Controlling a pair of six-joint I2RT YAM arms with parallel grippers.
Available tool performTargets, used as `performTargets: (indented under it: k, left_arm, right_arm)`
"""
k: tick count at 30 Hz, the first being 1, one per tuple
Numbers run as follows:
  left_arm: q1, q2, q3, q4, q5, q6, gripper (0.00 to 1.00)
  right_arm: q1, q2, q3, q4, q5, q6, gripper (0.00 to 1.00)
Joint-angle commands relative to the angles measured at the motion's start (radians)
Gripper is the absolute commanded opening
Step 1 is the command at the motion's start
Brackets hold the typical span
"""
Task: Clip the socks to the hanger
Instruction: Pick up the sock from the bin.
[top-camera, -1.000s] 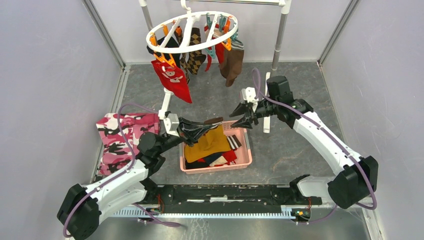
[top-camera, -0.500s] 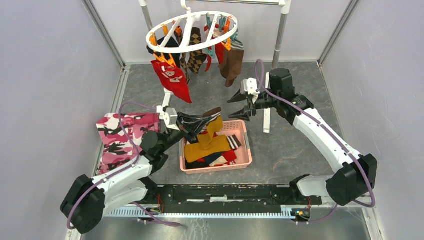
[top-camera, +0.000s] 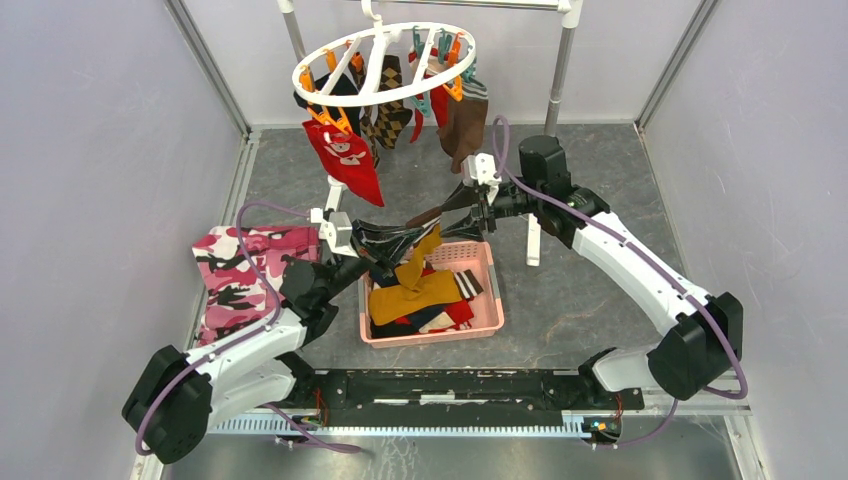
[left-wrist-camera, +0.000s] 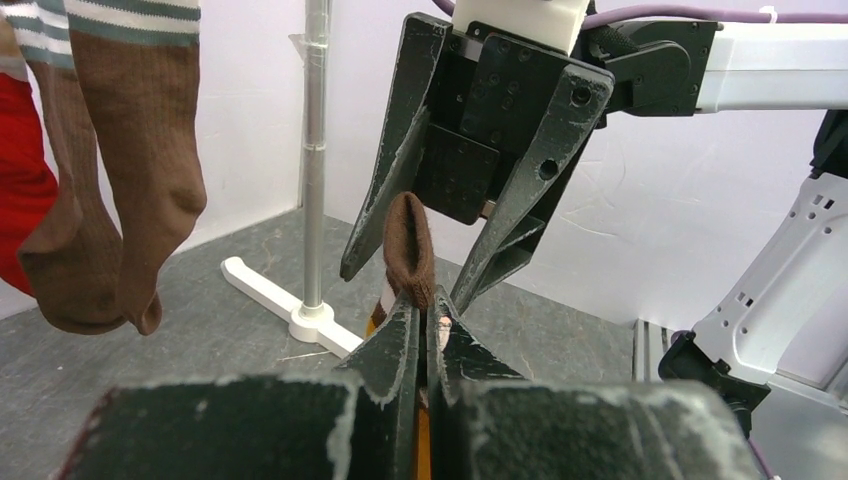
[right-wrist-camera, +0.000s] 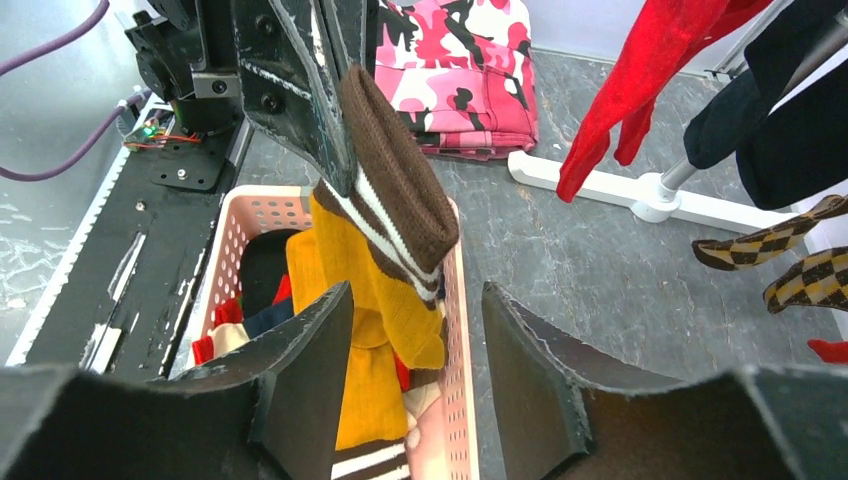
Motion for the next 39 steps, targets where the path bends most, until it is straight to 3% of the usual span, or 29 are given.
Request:
performTargets:
  k: [1,4,9,12,15,17,23,26,29,35,39]
  left_arm:
    - [0.003,0.004,0.044,0.058,0.022,-0.051,0.02]
    - [0.003,0.004,0.044,0.065,0.029,-0.061,0.02]
    - [0.003,0.009,0.047,0.078,0.034,-0.073,0.02]
    - [0.003,0.013,0.049,0.084,0.036,-0.081,0.02]
    - [0.003,0.016,0.05,0.085,0.032,-0.085,0.02]
    - [0.003,0.017,0.05,0.081,0.02,-0.088,0.03]
    - [0.003,-0.009,0.051,0.008,-0.055,-0.082,0.35]
    - [0.003,-0.045,0.075,-0.124,-0.112,-0.075,0.64]
    - [0.006,-0.07,0.125,-0.276,-0.164,-0.05,0.79]
    - [0.015,-0.069,0.241,-0.465,-0.199,-0.034,0.99]
    - [0.023,-0.041,0.328,-0.548,-0.243,-0.044,1.0]
  right_arm:
    - [0.006,0.001,0.057,0.038,-0.025,0.043,0.55]
    - [0.005,0.001,0.061,0.043,-0.045,0.058,0.52]
    - [0.007,0.001,0.056,0.07,-0.099,0.098,0.36]
    - [0.008,0.001,0.053,0.079,-0.118,0.115,0.24]
    - [0.007,-0.003,0.049,0.083,-0.134,0.129,0.0]
    - [0.006,-0.01,0.043,0.08,-0.138,0.131,0.0]
    - [-0.014,-0.036,0.012,0.054,-0.129,0.13,0.0]
    - [-0.051,-0.05,-0.013,0.059,-0.119,0.158,0.0]
    - [-0.089,-0.061,-0.038,0.063,-0.111,0.185,0.0]
    - [-0.162,-0.084,-0.086,0.1,-0.069,0.242,0.0]
    - [-0.175,-0.11,-0.123,0.144,-0.012,0.274,0.0]
